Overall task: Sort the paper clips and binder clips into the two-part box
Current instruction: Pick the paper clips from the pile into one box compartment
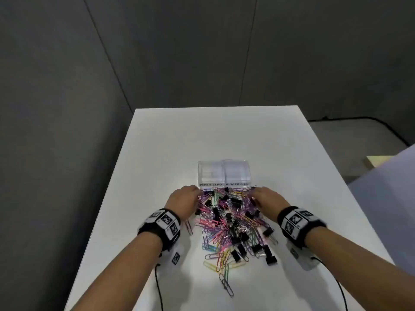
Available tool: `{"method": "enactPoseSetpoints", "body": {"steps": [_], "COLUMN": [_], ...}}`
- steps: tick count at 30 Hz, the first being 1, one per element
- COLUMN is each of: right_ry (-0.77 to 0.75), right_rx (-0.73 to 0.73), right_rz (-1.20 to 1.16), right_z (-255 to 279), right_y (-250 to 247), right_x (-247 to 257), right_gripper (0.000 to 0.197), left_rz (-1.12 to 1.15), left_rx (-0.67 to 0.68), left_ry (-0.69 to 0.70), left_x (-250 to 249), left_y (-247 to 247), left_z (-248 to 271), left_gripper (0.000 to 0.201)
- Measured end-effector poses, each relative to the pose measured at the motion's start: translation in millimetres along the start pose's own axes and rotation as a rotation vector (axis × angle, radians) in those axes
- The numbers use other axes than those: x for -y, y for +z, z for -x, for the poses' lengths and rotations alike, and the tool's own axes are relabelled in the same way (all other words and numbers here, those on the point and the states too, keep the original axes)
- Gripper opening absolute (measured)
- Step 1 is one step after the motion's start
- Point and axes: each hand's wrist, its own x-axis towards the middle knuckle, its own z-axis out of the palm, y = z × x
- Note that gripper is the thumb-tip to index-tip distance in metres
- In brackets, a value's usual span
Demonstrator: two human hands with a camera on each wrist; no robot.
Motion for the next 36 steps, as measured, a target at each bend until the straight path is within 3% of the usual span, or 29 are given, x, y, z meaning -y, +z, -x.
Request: {"method": "enactPoseSetpoints", "body": {"steps": [3, 7, 14, 19, 24, 31, 36], "right_ry": [0.004, 0.039, 0.034, 0.1, 0.148, 0.269, 0.354], "right_rx": [0.0, 0.124, -0.046, 0.014, -0.042, 0.154, 0.211], "right_rz": [0.106, 0.191, 0.037, 0.043, 0.014, -0.094, -0.182], "right_z": [-12.2, -12.1, -7.6, -21.0, -26.0, -43.5, -45.1], "right_y": [9.7, 28.7, 28.7, 31.2, 38.2, 15.6, 15.8], "right_x": [-0.2, 2.5, -0.3, -5.8, -3.4, -4.1, -0.3], "right_gripper": [0.054, 0.066, 0.046, 0.039, 0.023, 0.029, 0.026], "left_rz": [-0.023, -0.038, -0.011, 0.015, -0.026, 0.027, 0.177], "left_rx": [0.006, 0.125, 0.031, 0.044, 0.052, 0.139, 0.192], "left_ry": [0.011, -0.019, 0.018, -0.038, -0.095, -0.188, -0.252], "left_x": [-11.9, -13.1, -4.2, -6.3, -14.2, -22.8, -20.9], "left_y": [10.0, 26.8, 32.1, 27.8, 25.9, 22.4, 25.1], "left_z": [-9.6, -4.8, 4.7, -9.2, -22.7, -40.5, -43.0], "left_gripper": [0.046, 0.052, 0.044, 0.04, 0.036, 0.031, 0.034]}}
